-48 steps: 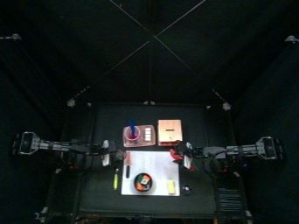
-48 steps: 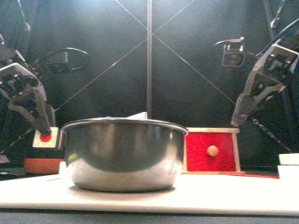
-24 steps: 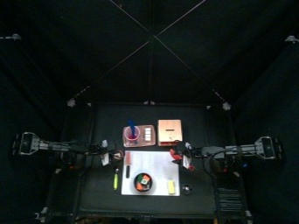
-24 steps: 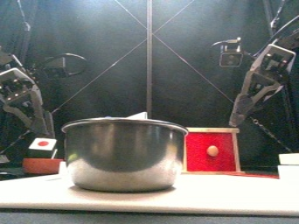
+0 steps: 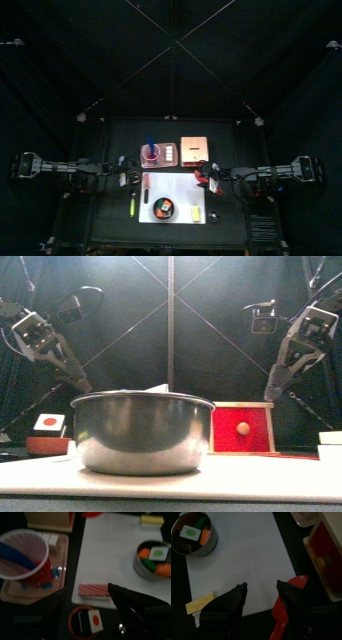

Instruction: Put bottom two sushi roll pieces innto bowl

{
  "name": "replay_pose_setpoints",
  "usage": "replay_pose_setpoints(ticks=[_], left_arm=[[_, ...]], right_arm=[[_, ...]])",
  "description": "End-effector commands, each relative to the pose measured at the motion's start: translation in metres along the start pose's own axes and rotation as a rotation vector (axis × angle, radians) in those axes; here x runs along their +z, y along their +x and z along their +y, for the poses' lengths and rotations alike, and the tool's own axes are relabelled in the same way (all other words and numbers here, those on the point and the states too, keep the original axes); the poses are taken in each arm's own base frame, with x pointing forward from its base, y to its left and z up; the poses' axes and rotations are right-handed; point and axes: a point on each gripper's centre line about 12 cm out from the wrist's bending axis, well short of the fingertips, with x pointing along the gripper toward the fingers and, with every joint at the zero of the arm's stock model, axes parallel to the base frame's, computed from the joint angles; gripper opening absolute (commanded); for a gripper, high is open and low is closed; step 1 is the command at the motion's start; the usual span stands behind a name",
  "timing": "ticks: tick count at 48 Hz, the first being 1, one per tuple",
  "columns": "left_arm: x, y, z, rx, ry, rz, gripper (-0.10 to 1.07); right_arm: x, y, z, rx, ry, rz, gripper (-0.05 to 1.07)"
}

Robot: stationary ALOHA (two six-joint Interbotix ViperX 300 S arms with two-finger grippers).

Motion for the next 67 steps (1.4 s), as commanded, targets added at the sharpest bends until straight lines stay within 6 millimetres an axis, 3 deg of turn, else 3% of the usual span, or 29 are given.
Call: replay_pose_setpoints(ticks=[1, 8, 18, 38, 67], left_arm=[[0.02, 0.001, -0.009, -0.029, 0.018, -0.115, 0.98], [0.026, 0.002, -0.029, -0.097, 0.036, -0.198, 0.98], [0.018, 0.015, -0.042, -0.135, 0.048, -0.174, 0.98], [0.017, 0.017, -0.051, -0.163, 0.037, -0.171, 0.98], [0.012, 0.017, -0.047, -0.145, 0.009, -0.155, 0.98]], right_arm=[[0.021, -0.005, 0.004, 0.012, -0.009, -0.076, 0.86], [0.031, -0.008, 0.006, 0.02, -0.023, -0.149, 0.86], [0.038, -0.009, 0.009, 0.032, -0.024, -0.185, 0.86], [0.043, -0.012, 0.016, 0.056, -0.031, -0.213, 0.86], [0.039, -0.009, 0.015, 0.055, -0.007, -0.201, 0.86]])
